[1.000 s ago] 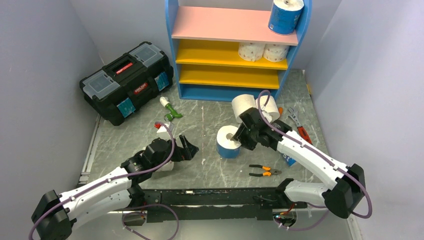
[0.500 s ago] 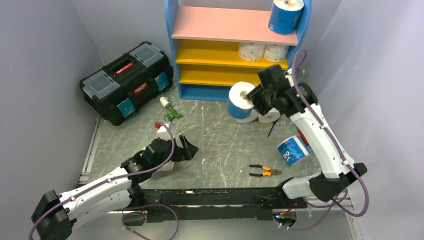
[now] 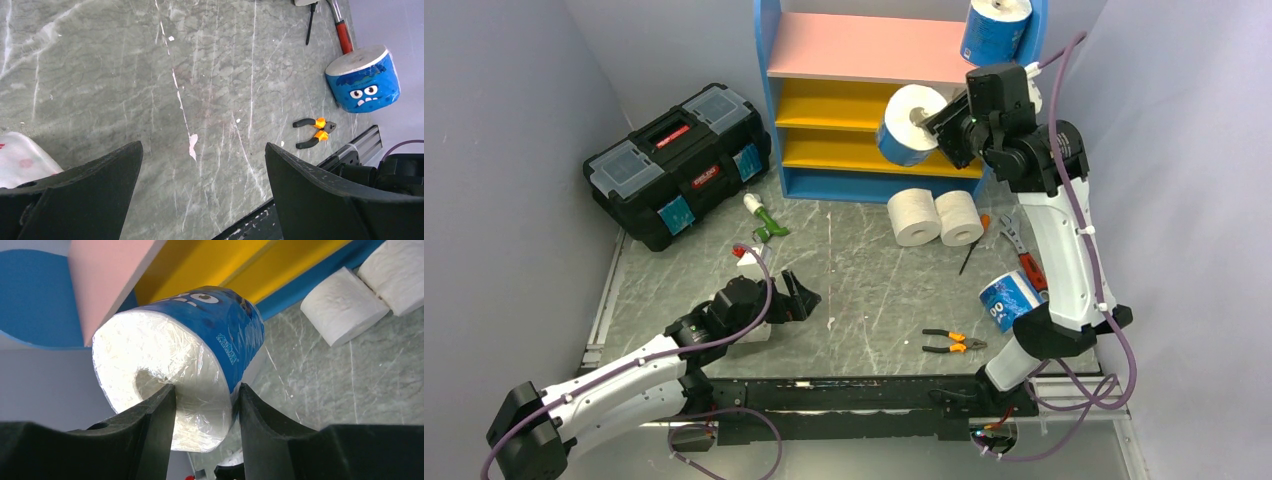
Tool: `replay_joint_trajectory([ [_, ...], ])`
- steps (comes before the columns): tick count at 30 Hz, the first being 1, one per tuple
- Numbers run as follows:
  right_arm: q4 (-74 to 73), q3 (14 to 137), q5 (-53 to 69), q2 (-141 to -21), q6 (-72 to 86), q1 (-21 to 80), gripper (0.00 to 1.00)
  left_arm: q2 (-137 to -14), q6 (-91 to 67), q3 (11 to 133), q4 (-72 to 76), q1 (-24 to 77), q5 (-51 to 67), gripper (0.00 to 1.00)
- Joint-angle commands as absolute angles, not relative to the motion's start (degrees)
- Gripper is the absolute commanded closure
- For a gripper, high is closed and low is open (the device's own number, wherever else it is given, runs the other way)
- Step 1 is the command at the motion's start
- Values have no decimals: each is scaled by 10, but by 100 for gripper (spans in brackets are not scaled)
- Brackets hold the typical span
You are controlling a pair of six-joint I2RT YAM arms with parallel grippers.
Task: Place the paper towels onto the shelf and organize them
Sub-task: Pick up the paper towel from the center of the board, then place the paper towel on the shelf.
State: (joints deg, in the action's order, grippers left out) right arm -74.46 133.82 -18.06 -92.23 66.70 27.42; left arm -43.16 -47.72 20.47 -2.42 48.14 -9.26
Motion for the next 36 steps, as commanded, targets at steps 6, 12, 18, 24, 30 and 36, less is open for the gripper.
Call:
replay_joint_trajectory([
  [6, -617, 1345, -249, -903, 625, 263, 100, -438, -471, 205, -39, 481, -89, 1],
  [12, -553, 1351, -281, -908, 609, 263, 100, -444, -469, 210, -41, 481, -88, 1],
  [18, -509, 1353, -299, -915, 601, 255, 100, -439, -471, 210, -50, 481, -93, 1],
  [24, -468, 1344, -346, -916, 589, 254, 100, -439, -472, 209, -54, 481, -95, 1],
  [30, -461, 1345, -357, -932, 604, 245, 100, -447, -471, 212, -49, 481, -92, 1],
  [36, -443, 1354, -344, -948, 621, 231, 100, -452, -471, 212, -48, 481, -91, 1],
])
